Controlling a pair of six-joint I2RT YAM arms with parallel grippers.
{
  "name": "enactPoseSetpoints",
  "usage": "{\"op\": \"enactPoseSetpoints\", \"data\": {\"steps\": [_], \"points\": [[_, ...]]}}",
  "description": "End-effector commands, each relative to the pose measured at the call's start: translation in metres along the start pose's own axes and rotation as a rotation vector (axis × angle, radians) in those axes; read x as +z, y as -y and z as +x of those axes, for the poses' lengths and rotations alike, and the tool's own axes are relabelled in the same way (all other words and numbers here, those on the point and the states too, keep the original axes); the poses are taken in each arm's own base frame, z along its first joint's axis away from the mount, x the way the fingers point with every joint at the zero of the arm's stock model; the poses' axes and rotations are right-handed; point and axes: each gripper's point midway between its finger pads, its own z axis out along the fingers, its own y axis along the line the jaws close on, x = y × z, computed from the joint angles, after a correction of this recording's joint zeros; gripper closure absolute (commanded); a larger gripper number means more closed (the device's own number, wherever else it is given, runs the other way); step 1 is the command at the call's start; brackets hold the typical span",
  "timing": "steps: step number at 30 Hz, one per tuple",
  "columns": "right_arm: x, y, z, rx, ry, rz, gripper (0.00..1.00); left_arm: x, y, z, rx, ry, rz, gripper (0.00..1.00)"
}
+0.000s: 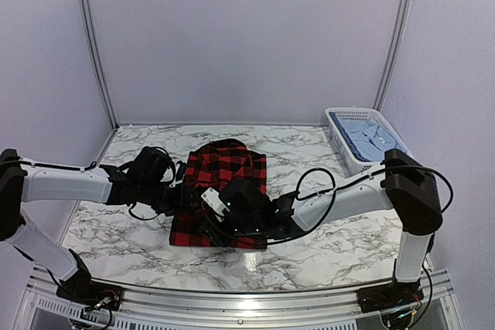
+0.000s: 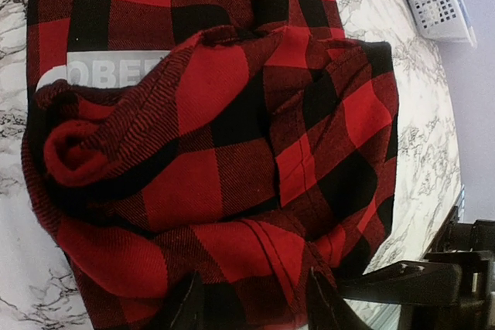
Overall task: Fold and stack the long sleeve shirts
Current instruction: Smooth out the 2/3-rectangle-folded shirt at the center of the board.
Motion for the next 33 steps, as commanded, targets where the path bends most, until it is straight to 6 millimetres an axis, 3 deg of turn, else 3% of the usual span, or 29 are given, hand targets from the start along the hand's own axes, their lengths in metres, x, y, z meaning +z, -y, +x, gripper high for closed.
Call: {"op": "enactPoseSetpoints", "data": {"steps": [1, 7, 16, 19, 26, 33], "points": [[-0.010, -0.013, -0.031, -0.016, 0.103, -0.044, 0.55, 0.008, 0.001, 0.002, 0.024, -0.015, -0.007, 0.52], [-0.008, -0.023, -0.032, -0.031, 0.106, -0.085, 0.54, 0.014, -0.003, 0.007, 0.034, -0.029, -0.028, 0.52], [-0.012, -0.025, -0.032, -0.009, 0.084, -0.103, 0.52, 0.018, -0.015, 0.018, 0.034, -0.049, -0.061, 0.83], [-0.021, -0.014, -0.040, 0.039, 0.087, -0.087, 0.51, 0.018, -0.020, 0.023, 0.030, -0.054, -0.074, 0.92], [-0.040, 0.009, -0.055, 0.144, 0.083, -0.082, 0.48, 0.020, -0.025, 0.028, 0.023, -0.058, -0.076, 0.95], [-0.026, 0.049, -0.035, 0.234, -0.021, 0.048, 0.54, 0.019, -0.029, 0.032, 0.019, -0.058, -0.080, 0.96]]}}
